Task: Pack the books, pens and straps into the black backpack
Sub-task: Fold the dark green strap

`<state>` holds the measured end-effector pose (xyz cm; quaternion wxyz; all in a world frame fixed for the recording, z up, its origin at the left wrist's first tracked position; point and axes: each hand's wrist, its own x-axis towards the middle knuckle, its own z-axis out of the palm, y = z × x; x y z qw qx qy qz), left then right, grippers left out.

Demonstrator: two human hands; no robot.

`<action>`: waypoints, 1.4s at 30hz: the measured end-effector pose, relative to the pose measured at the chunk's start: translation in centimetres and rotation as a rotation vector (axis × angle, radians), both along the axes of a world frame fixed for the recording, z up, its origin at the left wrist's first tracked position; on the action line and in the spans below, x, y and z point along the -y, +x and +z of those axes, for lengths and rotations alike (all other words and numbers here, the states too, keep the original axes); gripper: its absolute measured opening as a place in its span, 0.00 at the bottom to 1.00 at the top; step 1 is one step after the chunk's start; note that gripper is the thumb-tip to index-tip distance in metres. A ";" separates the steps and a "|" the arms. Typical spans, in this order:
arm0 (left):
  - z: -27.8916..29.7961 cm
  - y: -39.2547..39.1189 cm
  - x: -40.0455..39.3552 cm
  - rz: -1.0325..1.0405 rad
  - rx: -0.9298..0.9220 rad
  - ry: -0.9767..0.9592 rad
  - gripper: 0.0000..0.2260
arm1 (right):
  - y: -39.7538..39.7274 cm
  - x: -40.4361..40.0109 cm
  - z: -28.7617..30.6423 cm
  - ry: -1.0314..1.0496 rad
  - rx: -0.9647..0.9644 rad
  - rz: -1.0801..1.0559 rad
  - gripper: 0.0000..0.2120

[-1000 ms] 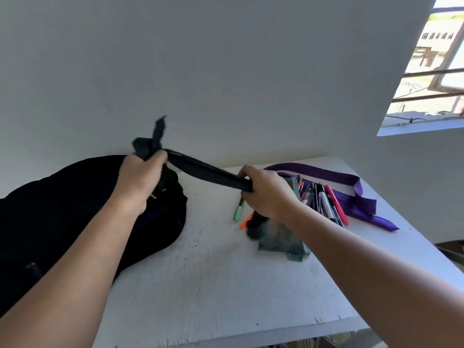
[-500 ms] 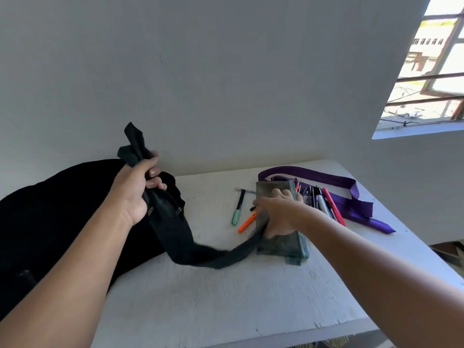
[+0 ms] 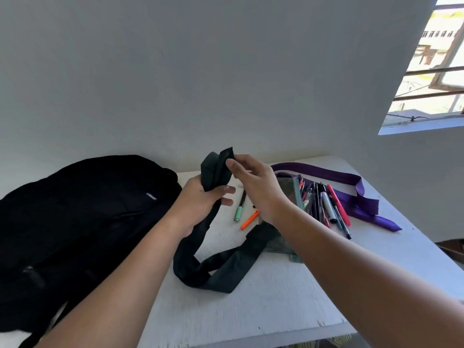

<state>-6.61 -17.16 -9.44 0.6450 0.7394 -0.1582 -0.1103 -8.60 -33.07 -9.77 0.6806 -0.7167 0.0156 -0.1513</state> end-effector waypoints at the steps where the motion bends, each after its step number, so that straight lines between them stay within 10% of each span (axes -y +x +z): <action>1: 0.1 -0.2 0.2 -0.012 -0.001 0.035 0.10 | 0.1 0.1 -0.1 0.022 0.013 -0.031 0.08; 7: 0.9 -0.2 0.4 -0.005 -0.345 -0.290 0.15 | 0.4 0.7 -0.7 0.091 -0.006 -0.034 0.07; 13: 0.9 -0.7 1.1 -0.038 -0.277 -0.273 0.15 | 0.2 0.4 -0.4 0.192 -0.024 0.007 0.10; 29: -0.2 -0.8 1.7 0.021 0.170 0.049 0.12 | 0.4 0.6 -0.1 0.098 0.061 -0.051 0.05; 34: -2.4 0.4 0.0 -0.091 0.020 0.389 0.07 | 0.3 1.1 0.6 0.228 0.096 -0.123 0.05; 42: -2.4 2.0 -1.3 0.517 0.283 0.027 0.11 | -0.4 1.4 0.4 0.263 0.112 0.071 0.06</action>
